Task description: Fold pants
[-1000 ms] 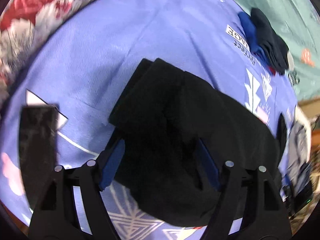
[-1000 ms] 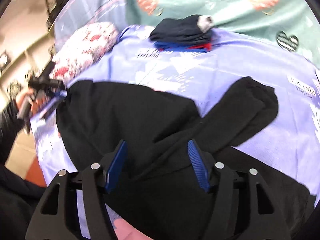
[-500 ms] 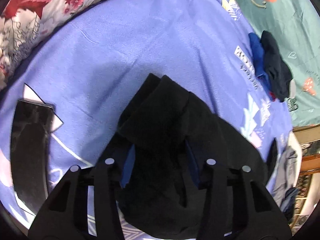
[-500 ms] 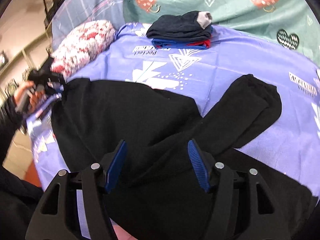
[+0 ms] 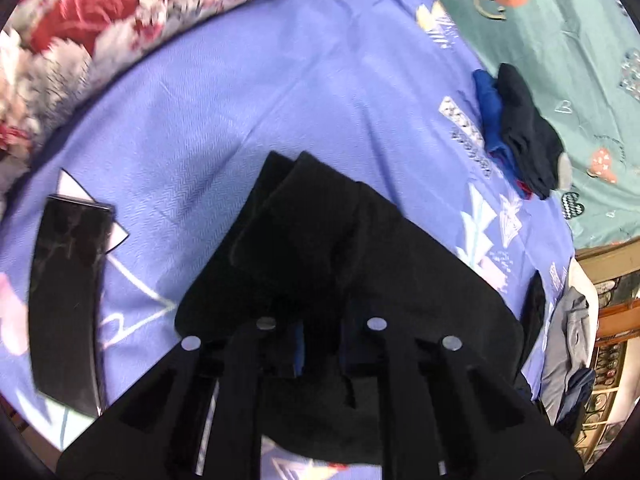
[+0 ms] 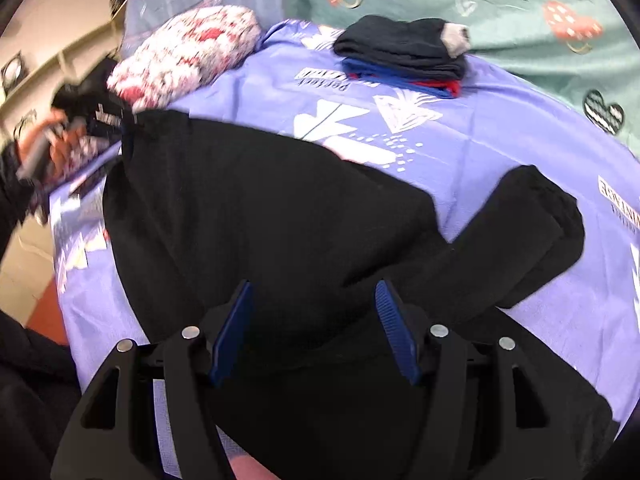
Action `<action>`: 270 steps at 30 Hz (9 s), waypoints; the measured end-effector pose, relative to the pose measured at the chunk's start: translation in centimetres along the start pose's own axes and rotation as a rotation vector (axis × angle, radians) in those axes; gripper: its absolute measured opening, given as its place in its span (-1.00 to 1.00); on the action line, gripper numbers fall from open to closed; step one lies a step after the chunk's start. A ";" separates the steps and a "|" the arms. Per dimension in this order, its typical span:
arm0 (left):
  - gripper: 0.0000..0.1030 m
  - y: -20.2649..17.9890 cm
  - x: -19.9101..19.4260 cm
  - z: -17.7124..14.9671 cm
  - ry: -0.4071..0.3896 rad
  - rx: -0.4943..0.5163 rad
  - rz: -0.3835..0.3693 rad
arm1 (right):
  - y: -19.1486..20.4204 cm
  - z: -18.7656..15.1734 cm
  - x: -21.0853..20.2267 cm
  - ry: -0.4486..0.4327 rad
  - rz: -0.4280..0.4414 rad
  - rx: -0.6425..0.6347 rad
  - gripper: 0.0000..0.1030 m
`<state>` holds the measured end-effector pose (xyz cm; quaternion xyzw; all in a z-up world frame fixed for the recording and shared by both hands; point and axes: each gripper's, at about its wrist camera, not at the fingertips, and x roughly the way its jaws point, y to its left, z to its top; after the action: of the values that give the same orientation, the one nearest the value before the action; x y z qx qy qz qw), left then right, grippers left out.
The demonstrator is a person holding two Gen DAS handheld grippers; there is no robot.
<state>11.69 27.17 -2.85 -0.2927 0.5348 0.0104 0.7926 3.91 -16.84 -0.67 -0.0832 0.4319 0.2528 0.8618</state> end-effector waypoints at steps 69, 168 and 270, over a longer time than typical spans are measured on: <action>0.70 1.0 1.3 -6.6 -0.009 0.180 0.271 | 3.2 0.6 -3.8 0.237 0.390 -0.261 -0.89; 0.96 -5.9 5.2 -13.3 0.037 0.382 0.265 | -22.2 -24.1 -15.8 -0.210 -0.475 1.061 -0.28; 0.96 0.1 -1.3 -9.5 -0.123 0.194 0.282 | -3.5 5.1 8.0 0.066 -0.188 0.215 -0.39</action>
<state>3.07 23.15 -4.22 -0.1360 0.5198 0.0877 0.8388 13.26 -15.14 -4.12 -0.0389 0.4750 0.1203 0.8709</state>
